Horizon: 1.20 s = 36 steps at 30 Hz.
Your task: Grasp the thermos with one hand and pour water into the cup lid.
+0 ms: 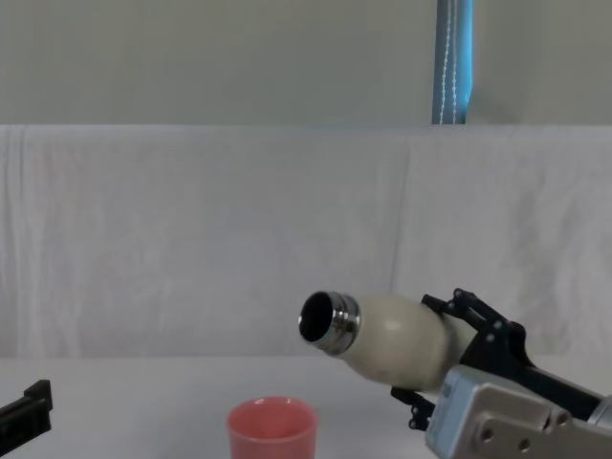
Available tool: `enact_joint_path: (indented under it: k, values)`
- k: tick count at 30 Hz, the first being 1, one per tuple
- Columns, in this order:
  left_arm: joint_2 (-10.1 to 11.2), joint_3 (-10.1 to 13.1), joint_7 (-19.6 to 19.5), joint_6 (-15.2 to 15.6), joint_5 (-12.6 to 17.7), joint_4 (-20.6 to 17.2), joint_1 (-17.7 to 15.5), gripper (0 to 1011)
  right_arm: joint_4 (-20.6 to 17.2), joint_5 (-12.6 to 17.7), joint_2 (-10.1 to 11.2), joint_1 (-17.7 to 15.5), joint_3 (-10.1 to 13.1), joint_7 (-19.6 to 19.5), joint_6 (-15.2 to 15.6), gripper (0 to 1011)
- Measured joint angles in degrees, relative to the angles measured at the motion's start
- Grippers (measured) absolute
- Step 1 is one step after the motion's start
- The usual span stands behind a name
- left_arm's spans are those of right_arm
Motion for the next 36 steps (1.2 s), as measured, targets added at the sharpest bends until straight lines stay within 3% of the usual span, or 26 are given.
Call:
enact_joint_path:
  k: [22, 36]
  values:
    - [0.0, 0.0, 0.0, 0.0, 0.0, 0.0, 0.0, 1001, 3.1, -4.9, -0.2, 3.2, -3.7, -4.0, 1.0, 950]
    - [0.0, 0.0, 0.0, 0.0, 0.0, 0.0, 0.0, 1001, 4.3, -6.1, -0.1, 5.0, -5.2, -4.8, 1.3, 950]
